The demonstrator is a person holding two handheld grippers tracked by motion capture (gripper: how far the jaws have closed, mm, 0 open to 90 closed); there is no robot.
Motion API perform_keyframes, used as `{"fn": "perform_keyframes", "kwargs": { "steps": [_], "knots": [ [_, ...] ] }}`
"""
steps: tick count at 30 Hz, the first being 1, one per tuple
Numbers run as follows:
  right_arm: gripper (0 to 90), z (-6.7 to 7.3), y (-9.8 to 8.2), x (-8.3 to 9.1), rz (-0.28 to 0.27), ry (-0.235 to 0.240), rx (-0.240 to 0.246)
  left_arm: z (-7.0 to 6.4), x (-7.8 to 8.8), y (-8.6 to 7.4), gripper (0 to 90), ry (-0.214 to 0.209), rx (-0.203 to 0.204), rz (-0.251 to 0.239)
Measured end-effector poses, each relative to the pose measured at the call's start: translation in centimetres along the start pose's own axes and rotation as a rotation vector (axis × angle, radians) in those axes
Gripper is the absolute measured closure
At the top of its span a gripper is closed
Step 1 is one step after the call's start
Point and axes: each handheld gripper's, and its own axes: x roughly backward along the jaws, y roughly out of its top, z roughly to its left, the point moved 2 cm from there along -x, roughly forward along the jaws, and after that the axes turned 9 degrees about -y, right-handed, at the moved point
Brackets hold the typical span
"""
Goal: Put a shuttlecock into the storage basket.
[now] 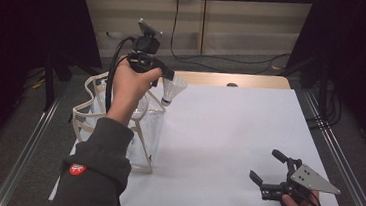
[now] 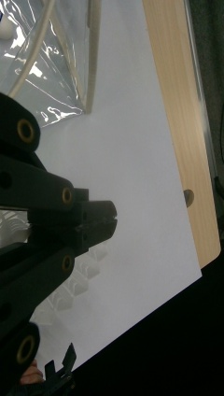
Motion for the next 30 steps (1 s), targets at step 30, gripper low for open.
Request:
{"fn": "perform_keyframes", "kwargs": {
  "steps": [30],
  "knots": [
    [0.3,0.0,0.0,0.0,0.002,0.002,-0.003,0.7,1.6,0.3,90.0,0.024,0.006,-0.014]
  ]
}}
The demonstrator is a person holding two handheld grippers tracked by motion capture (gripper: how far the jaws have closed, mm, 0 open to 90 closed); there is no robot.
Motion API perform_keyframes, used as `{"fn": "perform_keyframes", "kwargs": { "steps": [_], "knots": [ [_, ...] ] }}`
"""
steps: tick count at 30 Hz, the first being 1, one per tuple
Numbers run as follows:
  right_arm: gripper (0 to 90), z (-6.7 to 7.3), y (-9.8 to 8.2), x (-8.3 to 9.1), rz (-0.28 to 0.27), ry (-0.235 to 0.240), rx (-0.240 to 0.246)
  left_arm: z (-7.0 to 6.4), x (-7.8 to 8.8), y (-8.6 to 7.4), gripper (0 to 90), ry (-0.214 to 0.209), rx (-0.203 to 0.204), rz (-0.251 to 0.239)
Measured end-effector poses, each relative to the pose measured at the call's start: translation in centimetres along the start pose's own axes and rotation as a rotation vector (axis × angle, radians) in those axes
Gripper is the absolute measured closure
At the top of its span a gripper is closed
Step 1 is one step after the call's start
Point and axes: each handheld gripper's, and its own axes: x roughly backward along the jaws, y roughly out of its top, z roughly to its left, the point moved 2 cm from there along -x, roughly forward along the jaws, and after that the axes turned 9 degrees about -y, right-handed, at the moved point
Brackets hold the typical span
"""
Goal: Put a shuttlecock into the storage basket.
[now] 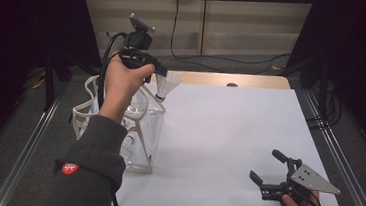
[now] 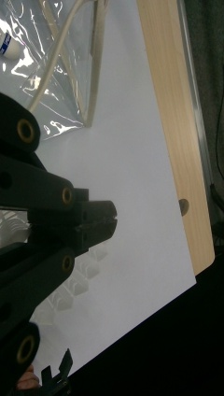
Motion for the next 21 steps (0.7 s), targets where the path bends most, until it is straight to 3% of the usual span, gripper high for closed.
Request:
{"fn": "perform_keyframes", "kwargs": {
  "steps": [21],
  "knots": [
    [0.3,0.0,0.0,0.0,0.0,0.001,0.001,0.6,1.3,-0.1,90.0,0.016,0.005,-0.006]
  ]
}}
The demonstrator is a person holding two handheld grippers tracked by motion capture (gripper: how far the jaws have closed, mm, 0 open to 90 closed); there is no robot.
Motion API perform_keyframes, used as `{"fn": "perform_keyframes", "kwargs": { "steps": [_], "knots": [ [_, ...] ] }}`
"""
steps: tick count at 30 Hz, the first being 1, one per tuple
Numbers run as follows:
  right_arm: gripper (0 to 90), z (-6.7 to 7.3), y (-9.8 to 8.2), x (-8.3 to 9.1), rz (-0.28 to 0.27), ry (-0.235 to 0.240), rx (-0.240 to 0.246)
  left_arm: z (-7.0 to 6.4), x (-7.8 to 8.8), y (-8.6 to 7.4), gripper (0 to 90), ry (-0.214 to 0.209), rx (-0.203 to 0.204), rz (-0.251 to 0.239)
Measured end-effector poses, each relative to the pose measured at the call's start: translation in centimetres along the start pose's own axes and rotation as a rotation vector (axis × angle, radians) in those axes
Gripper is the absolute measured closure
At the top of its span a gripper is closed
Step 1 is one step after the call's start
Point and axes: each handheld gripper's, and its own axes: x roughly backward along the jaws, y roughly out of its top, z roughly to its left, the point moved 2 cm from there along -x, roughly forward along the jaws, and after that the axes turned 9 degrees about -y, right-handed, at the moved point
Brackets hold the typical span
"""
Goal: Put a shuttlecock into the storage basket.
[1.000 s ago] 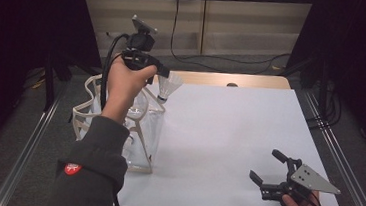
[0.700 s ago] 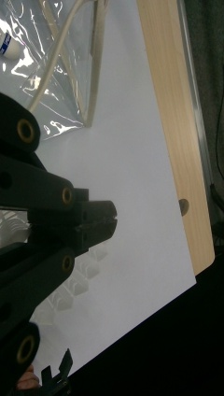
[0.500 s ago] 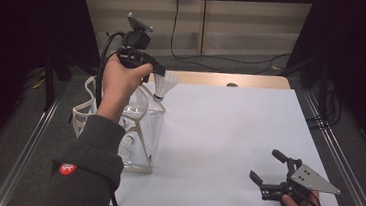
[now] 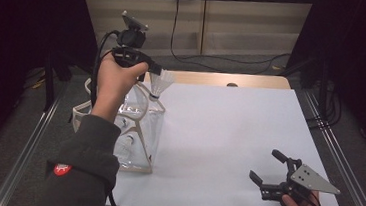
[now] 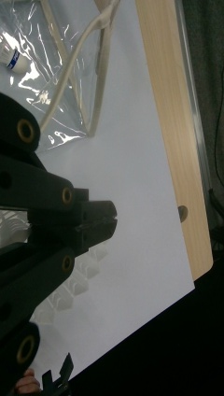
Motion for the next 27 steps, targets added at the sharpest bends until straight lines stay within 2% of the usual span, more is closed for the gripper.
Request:
{"fn": "perform_keyframes", "kwargs": {
  "steps": [27],
  "knots": [
    [0.3,0.1,0.0,0.0,0.003,0.001,0.0,1.9,1.6,-0.5,90.0,0.031,0.028,-0.026]
  ]
}}
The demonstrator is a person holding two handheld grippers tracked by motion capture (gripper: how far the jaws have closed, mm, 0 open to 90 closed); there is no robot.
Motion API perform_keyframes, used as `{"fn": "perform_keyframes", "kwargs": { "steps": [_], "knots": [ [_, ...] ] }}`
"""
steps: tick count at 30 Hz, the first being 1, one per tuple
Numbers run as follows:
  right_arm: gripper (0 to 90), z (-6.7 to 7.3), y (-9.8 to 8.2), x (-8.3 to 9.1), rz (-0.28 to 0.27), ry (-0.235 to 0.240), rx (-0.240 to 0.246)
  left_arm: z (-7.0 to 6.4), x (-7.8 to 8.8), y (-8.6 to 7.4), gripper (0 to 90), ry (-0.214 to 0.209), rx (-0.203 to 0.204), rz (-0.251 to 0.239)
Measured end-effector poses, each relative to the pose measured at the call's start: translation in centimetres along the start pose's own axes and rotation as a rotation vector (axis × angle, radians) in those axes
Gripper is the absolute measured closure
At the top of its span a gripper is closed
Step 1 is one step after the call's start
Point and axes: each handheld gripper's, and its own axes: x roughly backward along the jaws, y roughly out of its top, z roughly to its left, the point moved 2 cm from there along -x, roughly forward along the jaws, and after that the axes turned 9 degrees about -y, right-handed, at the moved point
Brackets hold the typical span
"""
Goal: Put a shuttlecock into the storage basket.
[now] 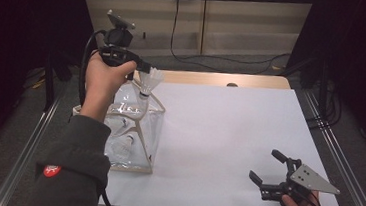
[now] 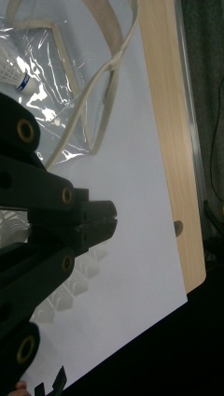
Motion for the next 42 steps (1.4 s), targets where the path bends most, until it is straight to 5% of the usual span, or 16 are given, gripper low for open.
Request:
{"fn": "perform_keyframes", "kwargs": {
  "steps": [42],
  "knots": [
    [0.3,0.0,0.0,0.0,-0.002,-0.001,-0.001,2.5,0.8,-0.8,90.0,0.059,0.035,-0.036]
  ]
}}
